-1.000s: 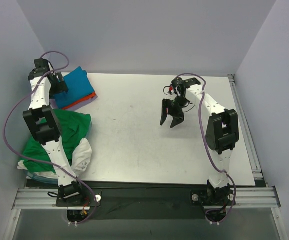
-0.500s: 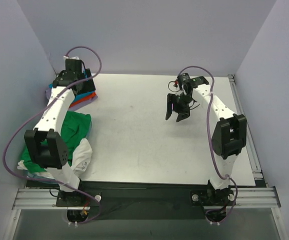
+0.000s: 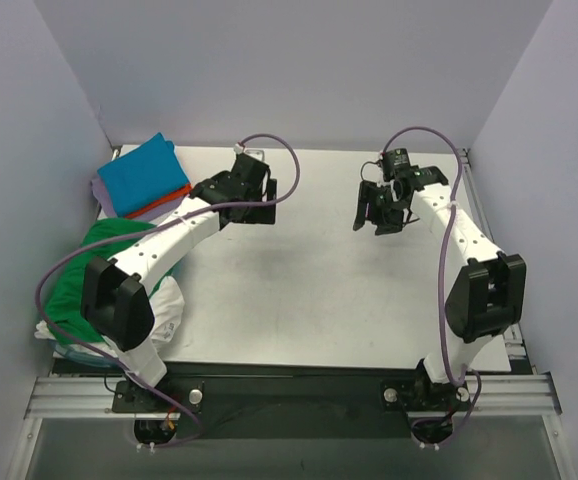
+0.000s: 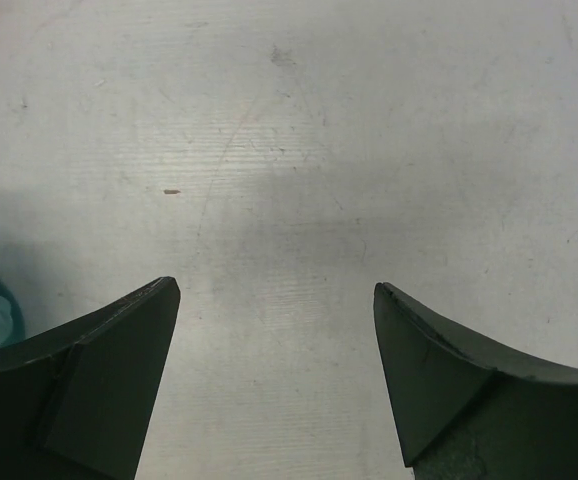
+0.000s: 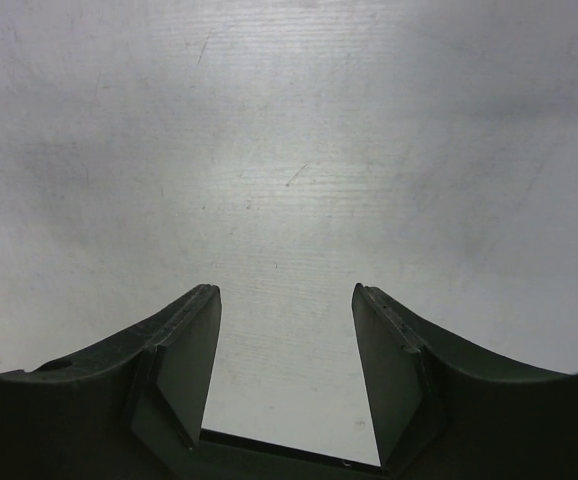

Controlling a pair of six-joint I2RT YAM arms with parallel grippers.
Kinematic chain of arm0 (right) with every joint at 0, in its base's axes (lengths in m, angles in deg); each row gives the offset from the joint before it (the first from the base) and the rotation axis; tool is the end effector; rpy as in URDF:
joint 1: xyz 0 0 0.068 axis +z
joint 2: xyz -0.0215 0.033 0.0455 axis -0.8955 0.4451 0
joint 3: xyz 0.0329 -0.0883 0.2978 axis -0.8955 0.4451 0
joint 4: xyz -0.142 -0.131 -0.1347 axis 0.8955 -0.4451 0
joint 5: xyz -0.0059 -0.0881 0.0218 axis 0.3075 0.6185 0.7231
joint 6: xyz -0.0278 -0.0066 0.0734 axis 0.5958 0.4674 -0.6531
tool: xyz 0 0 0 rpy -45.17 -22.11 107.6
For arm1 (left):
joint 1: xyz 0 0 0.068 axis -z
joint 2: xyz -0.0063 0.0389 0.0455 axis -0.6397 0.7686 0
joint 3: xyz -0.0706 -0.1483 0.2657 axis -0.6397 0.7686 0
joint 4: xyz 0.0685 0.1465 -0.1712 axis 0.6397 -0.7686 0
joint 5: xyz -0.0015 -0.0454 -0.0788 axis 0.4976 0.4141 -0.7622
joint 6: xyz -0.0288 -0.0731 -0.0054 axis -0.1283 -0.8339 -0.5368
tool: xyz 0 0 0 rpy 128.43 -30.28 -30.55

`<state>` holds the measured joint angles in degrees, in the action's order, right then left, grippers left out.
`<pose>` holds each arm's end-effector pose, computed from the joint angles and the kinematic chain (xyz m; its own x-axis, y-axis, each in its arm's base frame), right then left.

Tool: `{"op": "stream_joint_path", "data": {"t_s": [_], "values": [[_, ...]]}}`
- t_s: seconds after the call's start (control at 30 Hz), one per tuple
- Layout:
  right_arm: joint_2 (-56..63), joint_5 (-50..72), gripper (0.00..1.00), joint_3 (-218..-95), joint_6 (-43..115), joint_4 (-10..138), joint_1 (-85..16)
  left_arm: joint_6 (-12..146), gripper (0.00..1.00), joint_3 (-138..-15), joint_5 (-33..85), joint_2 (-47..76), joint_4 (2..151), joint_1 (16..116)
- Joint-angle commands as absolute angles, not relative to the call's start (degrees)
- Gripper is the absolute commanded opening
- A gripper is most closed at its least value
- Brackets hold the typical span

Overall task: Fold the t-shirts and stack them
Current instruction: Put the neatly folded tshirt into the corner of the board with the left arm

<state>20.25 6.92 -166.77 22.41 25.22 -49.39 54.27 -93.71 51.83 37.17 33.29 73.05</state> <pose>0.3590 0.1054 0.3177 -0.8428 0.1405 -0.5196 -0.0739 0.9260 0.3702 0.3244 -0.1882 0.3374 -0.7293 0.0079 -0.6842 0.0609 0.9967 -0.0534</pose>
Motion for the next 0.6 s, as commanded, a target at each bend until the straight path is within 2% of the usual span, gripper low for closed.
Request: {"op": "stream_joint_path", "data": {"t_s": [0.0, 0.57], "values": [[16.2, 10.5, 0.56, -164.3, 22.7, 29.0, -49.9, 53.7, 0.90, -95.1, 52.0, 37.3, 34.2, 74.1], [9.0, 16.4, 0.56, -157.7, 22.0, 34.9, -49.9, 55.2, 0.90, -93.5, 52.8, 35.2, 39.5, 74.6]]}}
